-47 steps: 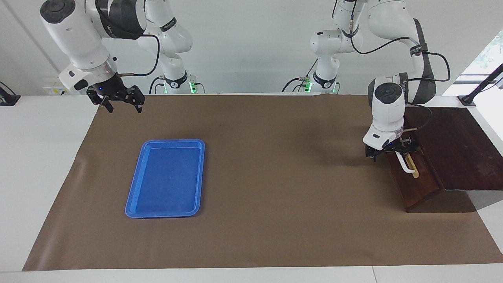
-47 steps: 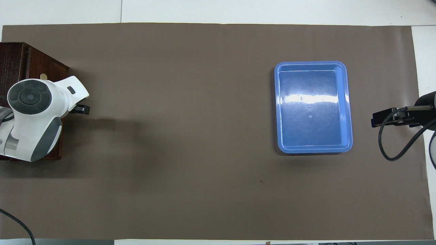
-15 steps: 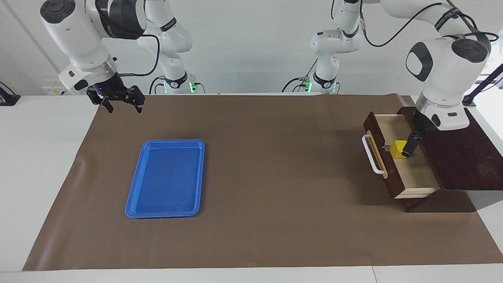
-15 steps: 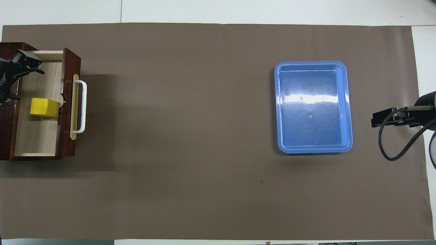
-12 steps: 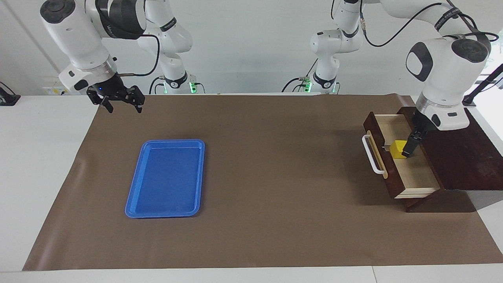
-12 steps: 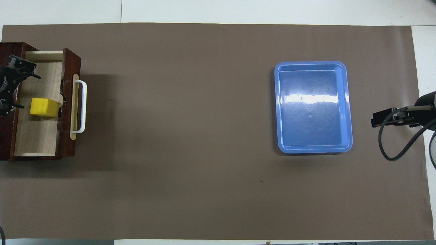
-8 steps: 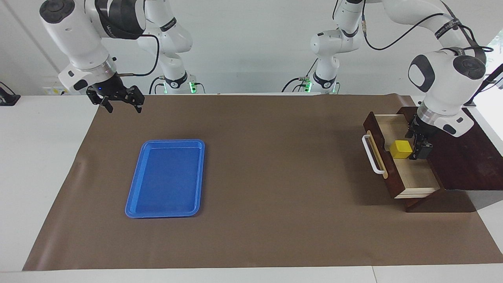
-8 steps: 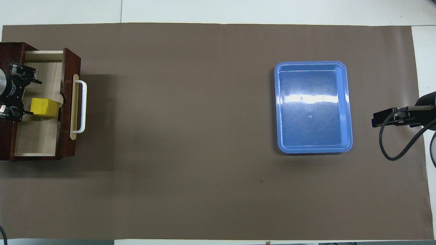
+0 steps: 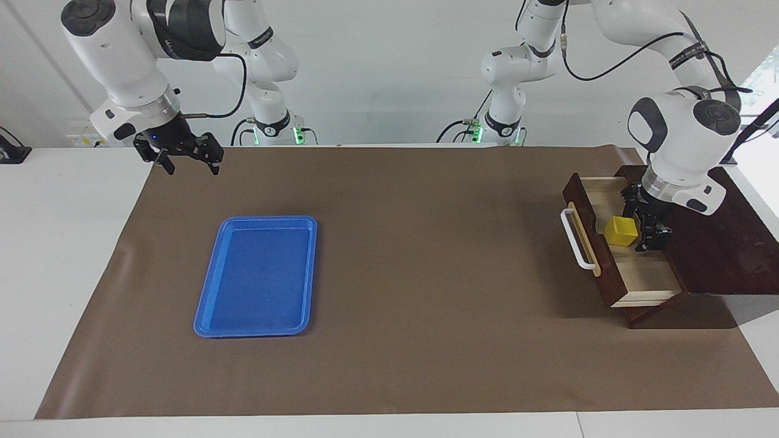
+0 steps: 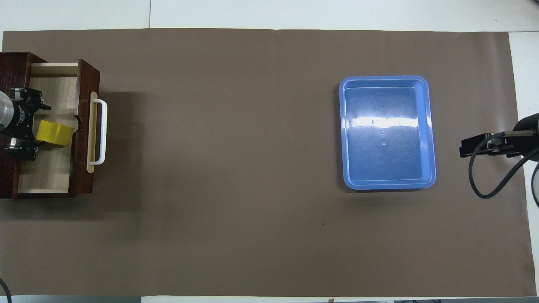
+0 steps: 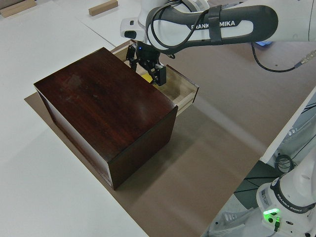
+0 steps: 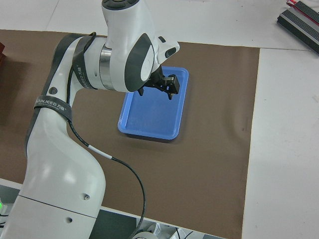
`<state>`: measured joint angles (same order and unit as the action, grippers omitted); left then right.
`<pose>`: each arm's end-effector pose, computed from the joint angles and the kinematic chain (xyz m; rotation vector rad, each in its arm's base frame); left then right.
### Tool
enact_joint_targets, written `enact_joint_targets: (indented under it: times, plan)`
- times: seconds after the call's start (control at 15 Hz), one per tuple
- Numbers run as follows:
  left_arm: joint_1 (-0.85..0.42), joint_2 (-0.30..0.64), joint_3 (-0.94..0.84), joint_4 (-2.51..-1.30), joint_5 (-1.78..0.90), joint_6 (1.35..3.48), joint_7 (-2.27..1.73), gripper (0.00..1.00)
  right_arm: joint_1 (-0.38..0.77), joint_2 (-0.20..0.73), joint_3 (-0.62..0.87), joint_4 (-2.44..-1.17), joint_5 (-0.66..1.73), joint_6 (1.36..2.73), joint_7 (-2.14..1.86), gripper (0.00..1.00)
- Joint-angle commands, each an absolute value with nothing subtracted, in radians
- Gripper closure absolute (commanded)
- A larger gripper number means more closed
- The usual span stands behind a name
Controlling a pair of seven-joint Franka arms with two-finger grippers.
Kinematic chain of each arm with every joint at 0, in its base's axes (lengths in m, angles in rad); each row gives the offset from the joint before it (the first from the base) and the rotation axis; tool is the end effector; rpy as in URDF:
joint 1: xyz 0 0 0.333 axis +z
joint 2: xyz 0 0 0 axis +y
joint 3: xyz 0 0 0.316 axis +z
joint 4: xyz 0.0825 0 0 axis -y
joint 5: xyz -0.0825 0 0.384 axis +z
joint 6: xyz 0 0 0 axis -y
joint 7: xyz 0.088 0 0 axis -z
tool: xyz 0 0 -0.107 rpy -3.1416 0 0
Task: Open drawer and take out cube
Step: 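Lower the left gripper into the drawer and grasp the yellow cube, then lift the yellow cube out of the drawer with the left gripper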
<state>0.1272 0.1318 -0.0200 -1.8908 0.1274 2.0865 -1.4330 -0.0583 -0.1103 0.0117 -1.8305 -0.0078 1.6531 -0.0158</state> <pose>0.5955 0.0708 0.4412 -2.2798 -2.0840 -0.1827 0.5193 -0.0247 0.5679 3.1325 -0.0470 -0.1056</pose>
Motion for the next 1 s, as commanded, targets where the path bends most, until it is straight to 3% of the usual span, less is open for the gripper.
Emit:
enact_joint_targets:
  times: [0.0, 0.27, 0.33, 0.4, 0.47, 0.53, 0.67, 0.93]
  plan:
    - [0.141, 0.101, -0.026, -1.948, 0.114, 2.121, -1.443, 0.00, -0.066, -0.129, 0.014, -1.844, -0.025, 1.649, -0.029, 0.00]
    - [0.143, 0.103, -0.026, -1.957, 0.115, 2.140, -1.443, 0.04, -0.066, -0.129, 0.014, -1.844, -0.025, 1.649, -0.029, 0.00]
    - [0.143, 0.103, -0.026, -1.959, 0.115, 2.140, -1.442, 0.26, -0.066, -0.129, 0.014, -1.844, -0.025, 1.649, -0.029, 0.00]
    - [0.143, 0.103, -0.026, -1.957, 0.115, 2.140, -1.439, 0.62, -0.066, -0.129, 0.014, -1.844, -0.025, 1.649, -0.029, 0.00]
    - [0.141, 0.103, -0.026, -1.957, 0.115, 2.138, -1.433, 0.87, -0.066, -0.129, 0.014, -1.844, -0.025, 1.649, -0.029, 0.00]
    - [0.141, 0.103, -0.026, -1.954, 0.117, 2.135, -1.431, 1.00, -0.066, -0.129, 0.014, -1.844, -0.025, 1.649, -0.029, 0.00]
    - [0.141, 0.109, -0.026, -1.930, 0.123, 2.119, -1.422, 1.00, -0.066, -0.129, 0.014, -1.844, -0.025, 1.649, -0.029, 0.00]
    - [0.082, 0.147, -0.028, -1.725, 0.123, 1.895, -1.419, 1.00, -0.066, -0.129, 0.014, -1.844, -0.025, 1.649, -0.029, 0.00]
